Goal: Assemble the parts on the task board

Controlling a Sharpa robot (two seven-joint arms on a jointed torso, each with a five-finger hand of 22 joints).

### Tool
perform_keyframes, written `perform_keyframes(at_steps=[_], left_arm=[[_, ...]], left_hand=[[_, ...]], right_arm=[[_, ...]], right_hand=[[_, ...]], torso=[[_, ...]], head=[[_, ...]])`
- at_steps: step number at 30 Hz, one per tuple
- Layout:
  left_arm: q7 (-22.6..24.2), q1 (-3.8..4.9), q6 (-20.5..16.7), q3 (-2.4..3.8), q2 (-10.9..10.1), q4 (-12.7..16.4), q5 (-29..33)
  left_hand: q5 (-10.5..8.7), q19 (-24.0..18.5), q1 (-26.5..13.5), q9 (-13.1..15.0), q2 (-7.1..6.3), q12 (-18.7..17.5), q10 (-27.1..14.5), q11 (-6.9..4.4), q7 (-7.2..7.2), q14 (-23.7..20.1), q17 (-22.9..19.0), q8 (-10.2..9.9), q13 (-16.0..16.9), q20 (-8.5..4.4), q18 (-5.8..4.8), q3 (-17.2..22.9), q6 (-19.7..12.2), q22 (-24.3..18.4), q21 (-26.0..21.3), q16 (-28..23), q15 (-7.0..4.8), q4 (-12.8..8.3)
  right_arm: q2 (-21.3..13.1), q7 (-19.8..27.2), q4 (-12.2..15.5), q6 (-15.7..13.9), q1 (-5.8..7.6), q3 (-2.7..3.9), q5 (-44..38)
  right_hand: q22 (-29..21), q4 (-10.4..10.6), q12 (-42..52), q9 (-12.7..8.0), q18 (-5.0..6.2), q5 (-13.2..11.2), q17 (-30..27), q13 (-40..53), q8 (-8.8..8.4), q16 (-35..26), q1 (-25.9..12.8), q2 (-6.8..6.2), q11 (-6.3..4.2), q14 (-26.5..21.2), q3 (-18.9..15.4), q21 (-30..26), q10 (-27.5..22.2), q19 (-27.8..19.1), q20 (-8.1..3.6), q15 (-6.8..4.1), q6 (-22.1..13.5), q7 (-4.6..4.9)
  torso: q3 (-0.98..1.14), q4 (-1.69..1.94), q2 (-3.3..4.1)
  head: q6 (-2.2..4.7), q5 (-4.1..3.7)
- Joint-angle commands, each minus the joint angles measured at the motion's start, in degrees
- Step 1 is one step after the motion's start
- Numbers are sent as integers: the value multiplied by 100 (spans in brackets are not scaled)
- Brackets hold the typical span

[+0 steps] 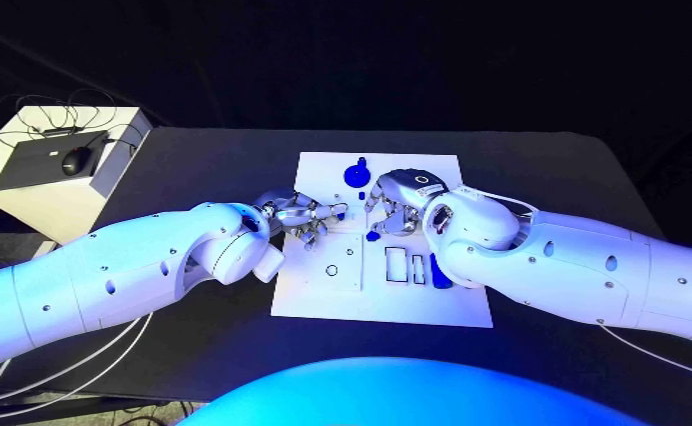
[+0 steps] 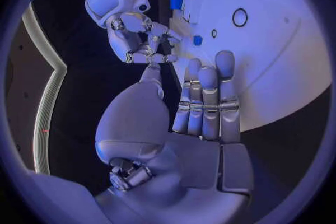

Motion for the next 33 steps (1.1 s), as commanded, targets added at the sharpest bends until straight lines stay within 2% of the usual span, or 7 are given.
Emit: perform_keyframes(at_steps=[1, 5, 6, 8, 13, 22, 33], left_arm=[[33, 0, 163, 3, 6, 27, 30], [25, 0, 195, 3, 0, 41, 14], [21, 0, 204, 3, -1, 43, 6], [11, 0, 225, 3, -3, 46, -7], [-9, 0, 262, 3, -6, 54, -31], [-45, 1, 304, 4, -44, 74, -84], [-64, 1, 370, 4, -67, 74, -147]], left_hand=[[17, 3, -37, 339, 9, 110, -6, -50, -38, 24, 55, 209, 62, -27, 53, 38, -45, 118, 86, 84, -21, -8], [19, 113, -86, 953, -28, 273, 82, -138, -162, 138, 170, 614, 160, -83, 29, 72, -77, 353, 462, 243, -98, 25], [21, 89, -107, 1354, -58, 365, 73, -156, -177, 149, 257, 799, 229, -93, 0, 95, -213, 475, 628, 290, -101, 44], [19, 167, -134, 1714, -77, 452, 79, -188, -218, 245, 461, 911, 287, -121, -11, 117, -264, 618, 894, 424, -137, 92], [14, 211, -160, 2252, -111, 597, 90, -214, -262, 365, 778, 836, 371, -135, -40, 145, -221, 826, 1228, 551, -156, 161], [16, 315, -152, 2549, -122, 739, 103, -251, -302, 487, 1073, 782, 465, -174, -85, 157, -175, 1056, 1685, 718, -182, 161], [16, 315, -113, 2583, -92, 762, 100, -254, -304, 506, 1121, 769, 476, -176, -93, 162, -160, 1068, 1727, 744, -188, 117]], right_arm=[[83, 236, -153, 390, -1, -13, 74], [149, 323, -272, 484, -2, -27, 78], [165, 340, -295, 514, -2, -31, 79], [199, 373, -340, 575, -3, -38, 80], [279, 437, -448, 697, -16, -67, 92], [279, 434, -521, 791, -65, -95, 82], [263, 413, -512, 817, -83, -99, 43]], right_hand=[[-30, 64, -12, 8, 73, -54, -31, -35, -9, -21, 85, -39, 7, -43, -124, -49, -54, 97, 55, 26, -172, 109], [-45, 98, 0, 8, 75, -126, -45, -52, -9, -23, 102, -51, 16, -55, -172, -57, -76, 94, 64, 34, -204, 116], [-46, 101, 4, 8, 76, -130, -46, -54, -9, -22, 107, -50, 17, -56, -176, -57, -77, 95, 64, 34, -205, 116], [-54, 113, 25, 9, 79, -158, -50, -62, -9, -13, 134, -45, 19, -60, -190, -58, -83, 94, 67, 36, -207, 118], [-55, 114, 20, 9, 79, -170, -52, -69, -9, -14, 136, -48, 20, -63, -194, -58, -90, 93, 68, 37, -208, 118], [-59, 136, 63, 11, 80, -179, -58, -73, -7, 2, 129, -36, 17, -65, -211, -55, -93, 94, 69, 36, -177, 109], [-57, 145, 90, 13, 77, -171, -51, -87, -4, 30, 129, -17, 2, -54, -202, -47, -87, 101, 61, 25, -105, 86]], torso=[[-2, 1, 1], [-7, 1, 1], [-6, -1, 0], [-5, 0, -1], [0, 3, -2], [-2, -3, 0], [9, -9, -3]], head=[[0, 8], [0, 10], [0, 15], [0, 13], [0, 20], [0, 45], [0, 49]])
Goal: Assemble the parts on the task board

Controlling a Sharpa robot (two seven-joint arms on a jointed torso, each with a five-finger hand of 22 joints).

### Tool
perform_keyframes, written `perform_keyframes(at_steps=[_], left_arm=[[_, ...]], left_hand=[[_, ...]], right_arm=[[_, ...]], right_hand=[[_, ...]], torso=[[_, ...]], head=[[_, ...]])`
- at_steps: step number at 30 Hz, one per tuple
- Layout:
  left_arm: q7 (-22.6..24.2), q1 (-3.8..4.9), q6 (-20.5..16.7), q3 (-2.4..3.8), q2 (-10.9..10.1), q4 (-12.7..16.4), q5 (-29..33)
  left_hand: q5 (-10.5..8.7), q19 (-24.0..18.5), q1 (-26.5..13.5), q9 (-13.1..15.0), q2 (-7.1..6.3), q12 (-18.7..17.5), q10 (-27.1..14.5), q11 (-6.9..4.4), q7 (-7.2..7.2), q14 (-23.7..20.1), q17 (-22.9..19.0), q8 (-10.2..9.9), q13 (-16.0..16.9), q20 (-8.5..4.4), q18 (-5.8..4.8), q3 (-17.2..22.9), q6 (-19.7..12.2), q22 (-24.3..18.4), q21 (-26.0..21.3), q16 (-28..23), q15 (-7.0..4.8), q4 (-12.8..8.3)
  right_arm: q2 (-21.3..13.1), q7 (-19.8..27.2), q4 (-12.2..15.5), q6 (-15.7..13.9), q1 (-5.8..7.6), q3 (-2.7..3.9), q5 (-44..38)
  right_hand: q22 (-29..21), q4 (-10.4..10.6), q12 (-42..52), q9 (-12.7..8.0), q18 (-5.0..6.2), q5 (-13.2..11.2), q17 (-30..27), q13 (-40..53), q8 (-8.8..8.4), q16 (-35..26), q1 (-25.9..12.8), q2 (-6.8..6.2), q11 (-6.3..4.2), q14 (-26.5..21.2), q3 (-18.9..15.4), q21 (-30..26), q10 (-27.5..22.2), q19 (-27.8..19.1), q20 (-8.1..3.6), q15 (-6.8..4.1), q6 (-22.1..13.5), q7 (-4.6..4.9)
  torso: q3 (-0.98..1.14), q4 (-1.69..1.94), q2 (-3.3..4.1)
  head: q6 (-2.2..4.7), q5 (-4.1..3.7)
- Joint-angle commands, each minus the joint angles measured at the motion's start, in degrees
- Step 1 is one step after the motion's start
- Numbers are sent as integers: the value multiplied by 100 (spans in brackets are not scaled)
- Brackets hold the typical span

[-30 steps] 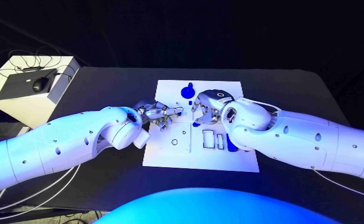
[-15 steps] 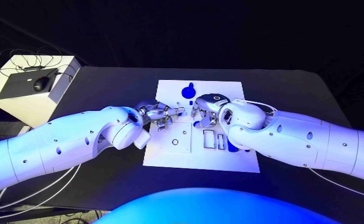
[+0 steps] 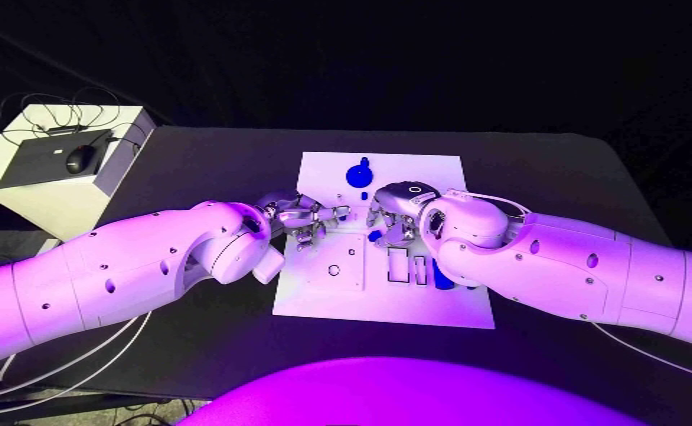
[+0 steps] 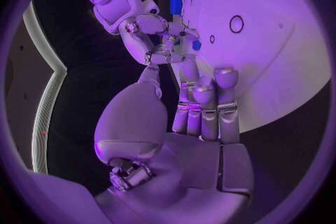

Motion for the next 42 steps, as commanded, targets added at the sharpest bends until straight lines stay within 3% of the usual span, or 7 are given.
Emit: perform_keyframes(at_steps=[1, 12, 29, 35, 42], left_arm=[[4, 0, 163, 3, 3, 13, -82], [-5, 0, 198, 3, 0, 6, -101], [-23, -1, 258, 3, 9, 5, -102], [-23, -1, 277, 3, 6, 4, -102], [-14, -1, 289, 3, 8, 3, -102]], left_hand=[[17, 37, -1, 9, 20, 38, -10, -22, -7, 35, 6, -27, 7, 17, -93, 5, 33, 323, 17, 20, -4, -12], [17, 29, 2, 77, 133, 46, -5, -26, -11, 36, 44, -76, -28, 11, -100, -50, 56, 329, 57, 14, -7, -186], [13, 27, 23, 89, 166, 56, -9, -26, -11, 41, 52, -87, -29, 12, -99, -60, 63, 329, 63, 13, -8, -227], [13, 24, 24, 94, 185, 57, -10, -26, -10, 41, 55, -92, -31, 13, -99, -71, 66, 328, 60, 13, -8, -242], [6, 4, 8, -54, 165, 23, -38, 0, 26, 8, -18, -262, -24, 28, -89, -89, 89, 313, 15, -62, 12, -224]], right_arm=[[1, 12, -8, 149, -24, -10, -39], [-49, -26, 6, 98, -34, -10, -63], [-22, -30, -17, 152, -50, -9, -76], [-30, -33, -62, 242, -51, -9, -48], [-24, -25, -79, 288, -52, -9, -28]], right_hand=[[-3, 0, 47, 8, 51, -16, 6, 0, 1, 36, 33, 44, -19, -12, -13, -15, -22, 107, 25, -16, 67, 2], [7, -20, 62, 2, 40, -15, 8, -6, -5, 47, 25, 94, -36, -2, 36, -8, -12, 111, 9, -31, 150, -20], [12, -40, 61, 2, 34, -16, 10, -13, -3, 53, 11, 117, -42, -1, 61, -8, -9, 111, 3, -35, 170, -27], [24, -92, 56, -1, 28, 200, 6, -15, -5, 50, -37, 284, -56, -5, 132, -5, -22, 105, -6, -45, 229, -43], [54, -217, 68, -4, 23, 412, 10, -2, -8, 56, -109, 387, -65, -3, 200, 3, -20, 95, -16, -54, 250, -49]], torso=[[3, -3, 1], [3, -3, -1], [4, 7, 4], [-4, -1, -4], [0, 1, -2]], head=[[0, -7], [0, -5], [0, -20], [0, -9], [0, -18]])
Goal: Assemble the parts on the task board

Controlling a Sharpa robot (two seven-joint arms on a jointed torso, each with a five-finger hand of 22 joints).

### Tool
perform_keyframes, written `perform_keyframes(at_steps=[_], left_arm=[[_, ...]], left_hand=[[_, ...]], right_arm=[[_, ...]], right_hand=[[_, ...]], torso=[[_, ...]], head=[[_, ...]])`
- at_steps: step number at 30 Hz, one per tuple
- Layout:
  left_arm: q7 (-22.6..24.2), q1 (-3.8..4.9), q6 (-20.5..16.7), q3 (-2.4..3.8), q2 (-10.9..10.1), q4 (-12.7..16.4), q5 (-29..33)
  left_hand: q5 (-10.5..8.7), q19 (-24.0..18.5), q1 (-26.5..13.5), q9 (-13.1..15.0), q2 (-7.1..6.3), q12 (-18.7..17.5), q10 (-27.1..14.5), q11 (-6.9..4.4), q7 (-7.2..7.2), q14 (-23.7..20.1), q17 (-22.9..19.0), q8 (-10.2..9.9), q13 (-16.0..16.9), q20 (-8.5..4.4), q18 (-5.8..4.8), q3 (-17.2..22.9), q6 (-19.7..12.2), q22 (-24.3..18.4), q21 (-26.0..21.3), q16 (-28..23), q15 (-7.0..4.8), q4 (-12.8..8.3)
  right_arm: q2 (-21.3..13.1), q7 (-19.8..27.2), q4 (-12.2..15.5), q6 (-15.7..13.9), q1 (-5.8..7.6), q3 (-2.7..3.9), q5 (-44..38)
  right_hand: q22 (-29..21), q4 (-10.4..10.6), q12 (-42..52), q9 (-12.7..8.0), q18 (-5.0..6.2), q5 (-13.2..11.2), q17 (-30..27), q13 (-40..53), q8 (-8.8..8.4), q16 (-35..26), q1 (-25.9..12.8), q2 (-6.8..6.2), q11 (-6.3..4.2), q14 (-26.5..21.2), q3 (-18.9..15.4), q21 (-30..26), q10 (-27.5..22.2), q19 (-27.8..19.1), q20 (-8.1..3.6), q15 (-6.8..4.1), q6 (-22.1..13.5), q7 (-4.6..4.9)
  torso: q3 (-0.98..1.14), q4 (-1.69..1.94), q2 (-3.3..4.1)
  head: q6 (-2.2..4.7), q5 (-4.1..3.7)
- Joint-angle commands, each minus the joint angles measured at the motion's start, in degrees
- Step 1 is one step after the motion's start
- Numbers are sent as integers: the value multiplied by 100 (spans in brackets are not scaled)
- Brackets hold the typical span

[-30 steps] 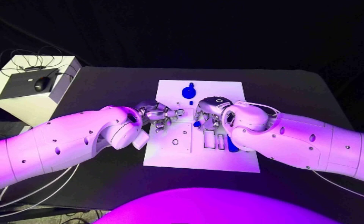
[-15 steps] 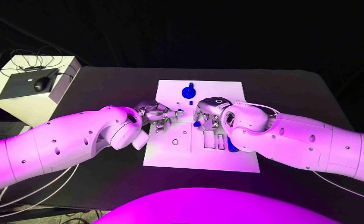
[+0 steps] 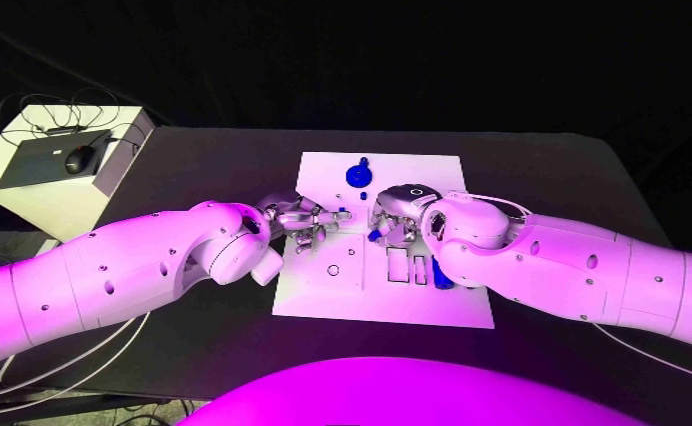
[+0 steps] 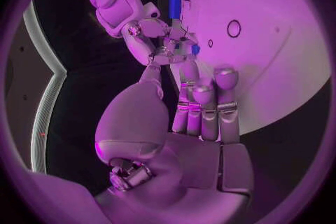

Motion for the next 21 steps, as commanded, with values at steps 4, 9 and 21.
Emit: perform_keyframes(at_steps=[4, 9, 21], left_arm=[[30, 0, 136, 3, 10, 7, -33], [29, 0, 154, 3, 12, 5, -33], [-1, 0, 229, 3, 18, 5, -33]], left_hand=[[12, 3, -17, -106, 39, -17, -36, 0, 13, -4, -4, -105, 28, 31, -79, -14, 85, 307, -26, -30, 24, -25], [10, 3, -11, -105, 49, -18, -34, 0, 15, -3, -3, -109, 30, 32, -79, -9, 77, 309, -25, -30, 23, -29], [13, 6, -28, -103, 48, -25, -32, 2, 17, 2, 24, -117, 36, 35, -80, -2, 73, 317, -8, -7, 25, -17]], right_arm=[[8, 4, -27, 216, -15, -10, 9], [7, 45, -31, 260, -15, -10, 49], [-23, 110, 7, -136, -15, -10, 76]], right_hand=[[31, -107, 27, 4, 82, 70, 5, 13, -7, 33, -100, 99, -43, -5, 54, 5, 3, 90, -20, -58, 79, -23], [58, -177, 28, 1, 76, 64, 14, 25, -11, 41, -147, 234, -55, -5, 178, 6, -1, 81, -28, -67, 124, -40], [125, -149, 94, 11, 71, -175, 80, 88, -6, 107, -287, 165, -88, 47, 600, 27, 76, 118, -50, -92, 249, -89]], torso=[[-1, 2, 0], [-2, 1, 0], [1, -4, 2]], head=[[0, -10], [0, -11], [0, -11]])
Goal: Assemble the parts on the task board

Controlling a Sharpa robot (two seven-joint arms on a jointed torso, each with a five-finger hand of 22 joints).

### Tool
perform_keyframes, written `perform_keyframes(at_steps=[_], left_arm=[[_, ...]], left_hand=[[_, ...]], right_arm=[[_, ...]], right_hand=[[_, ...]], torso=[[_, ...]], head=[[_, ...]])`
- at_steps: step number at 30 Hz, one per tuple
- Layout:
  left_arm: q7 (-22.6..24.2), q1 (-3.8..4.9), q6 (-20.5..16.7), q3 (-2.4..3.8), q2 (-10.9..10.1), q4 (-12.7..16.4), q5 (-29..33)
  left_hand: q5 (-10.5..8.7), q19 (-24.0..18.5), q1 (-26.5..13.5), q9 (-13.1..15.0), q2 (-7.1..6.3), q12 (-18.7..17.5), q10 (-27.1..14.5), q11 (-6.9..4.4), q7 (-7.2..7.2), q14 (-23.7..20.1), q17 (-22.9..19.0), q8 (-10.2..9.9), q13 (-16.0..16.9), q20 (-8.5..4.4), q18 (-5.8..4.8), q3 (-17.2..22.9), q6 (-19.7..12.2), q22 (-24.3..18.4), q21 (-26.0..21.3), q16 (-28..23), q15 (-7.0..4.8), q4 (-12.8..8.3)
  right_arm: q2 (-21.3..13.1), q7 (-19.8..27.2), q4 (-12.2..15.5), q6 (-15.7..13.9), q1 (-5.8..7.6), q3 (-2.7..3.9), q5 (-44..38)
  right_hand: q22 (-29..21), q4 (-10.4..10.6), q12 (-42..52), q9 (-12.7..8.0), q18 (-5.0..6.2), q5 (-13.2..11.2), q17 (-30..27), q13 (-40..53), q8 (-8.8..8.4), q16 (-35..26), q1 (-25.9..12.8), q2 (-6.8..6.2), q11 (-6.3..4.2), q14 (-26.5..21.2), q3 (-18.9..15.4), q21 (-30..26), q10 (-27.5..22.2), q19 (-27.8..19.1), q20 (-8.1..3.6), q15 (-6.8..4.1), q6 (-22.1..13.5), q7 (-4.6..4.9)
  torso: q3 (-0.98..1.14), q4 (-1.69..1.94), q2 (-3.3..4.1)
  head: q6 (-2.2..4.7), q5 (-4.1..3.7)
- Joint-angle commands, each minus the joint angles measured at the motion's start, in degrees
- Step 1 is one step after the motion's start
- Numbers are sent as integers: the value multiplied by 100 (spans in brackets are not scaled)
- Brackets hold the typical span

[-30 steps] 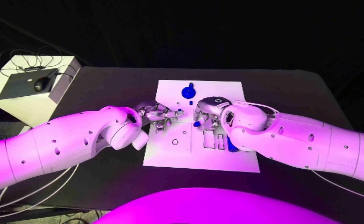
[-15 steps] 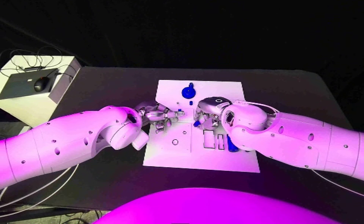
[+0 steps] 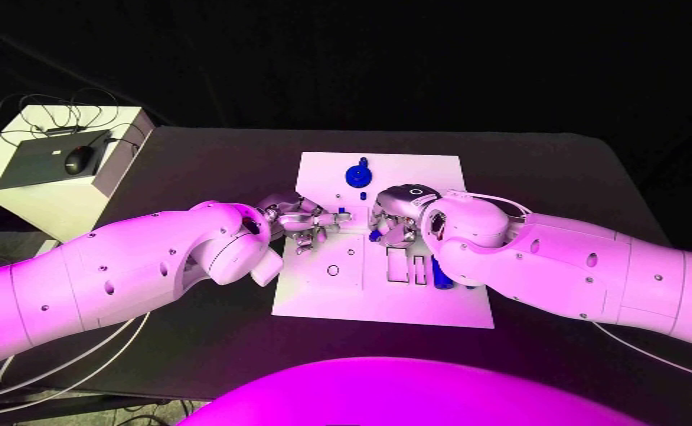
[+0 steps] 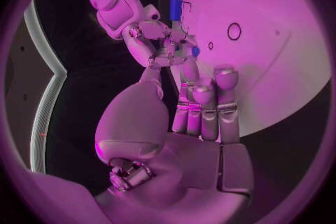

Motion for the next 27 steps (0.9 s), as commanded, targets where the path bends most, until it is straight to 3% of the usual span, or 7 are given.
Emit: perform_keyframes(at_steps=[1, 9, 16, 19, 20, 24, 27], left_arm=[[6, -1, 141, 2, 11, 8, -31], [10, -1, 123, 2, 12, 7, -31], [11, -1, 89, 2, 13, 5, -31], [14, -1, 47, 2, 15, 7, -31], [15, -1, 26, 2, 16, 8, -31], [14, -1, -85, 2, 25, 8, -13], [12, -1, -145, 2, 37, 6, 45]], left_hand=[[14, 6, -27, -2, 48, -25, -32, 1, 1, 3, 6, -30, 5, 35, -79, -2, 16, 319, -7, -6, 24, -18], [18, 3, -27, -134, 33, -43, -33, 21, 36, -1, -1, -261, 42, 48, -67, 13, 66, 321, 2, -16, 38, 13], [10, -3, -18, -229, 24, -48, -35, 39, 73, -5, -14, -413, 52, 53, -63, 10, 66, 314, -12, -25, 52, 19], [12, -10, -1, -542, 32, -49, -45, 96, 177, -18, -37, -693, 53, 74, -51, 5, -14, 310, -29, -42, 98, 12], [11, -11, 28, -902, 11, -42, -50, 88, 170, -18, -41, -851, 53, 92, -20, -20, 125, 306, -38, -34, 96, -25], [16, -35, 35, -1355, 71, -68, -80, 130, 246, -57, -116, -947, 34, 123, -1, -9, 109, 279, -125, -80, 128, -54], [18, -26, 39, -1390, 78, -68, -81, 126, 246, -57, -121, -949, 35, 119, 1, -6, 103, 281, -121, -80, 122, -59]], right_arm=[[-27, 65, 27, -275, -22, -16, 28], [-105, 156, 150, -880, -22, -11, 57], [-188, 181, 263, -1107, -20, 3, 83], [-230, 179, 329, -1170, -19, 15, 91], [-245, 178, 354, -1185, -18, 19, 96], [-309, 171, 479, -1220, -16, 35, 131], [-361, 162, 592, -1228, -14, 54, 161]], right_hand=[[10, 37, 34, 17, 69, -111, 26, 19, 19, 38, -73, -27, -12, 30, -22, 28, 41, 126, -52, -28, 102, 42], [-8, 145, 39, 19, 53, -294, 62, 47, 18, 52, -63, -75, -32, 59, -121, 19, 95, 161, -68, -45, 166, 9], [-23, 206, 22, 18, 43, -305, 82, 61, 17, 50, -29, -101, -35, 66, -151, 11, 109, 171, -77, -51, 178, 4], [-32, 242, 2, 18, 39, -302, 96, 72, 18, 46, -2, -122, -36, 71, -155, 8, 114, 174, -79, -51, 178, 4], [-32, 241, 8, 18, 39, -298, 99, 78, 18, 47, 4, -126, -36, 72, -154, 9, 118, 175, -80, -52, 177, 5], [-32, 241, 8, 18, 39, -298, 99, 78, 18, 47, 4, -126, -36, 72, -154, 9, 118, 175, -80, -52, 177, 5], [-33, 239, -2, 17, 39, -291, 96, 76, 16, 40, 12, -142, -35, 71, -157, 9, 117, 175, -80, -51, 171, 9]], torso=[[3, -3, 2], [3, 0, 1], [2, -2, 1], [1, -2, 2], [1, -2, 1], [4, -1, 2], [5, -5, 2]], head=[[0, -1], [0, -5], [0, -4], [0, -2], [0, 2], [0, 14], [0, 11]])
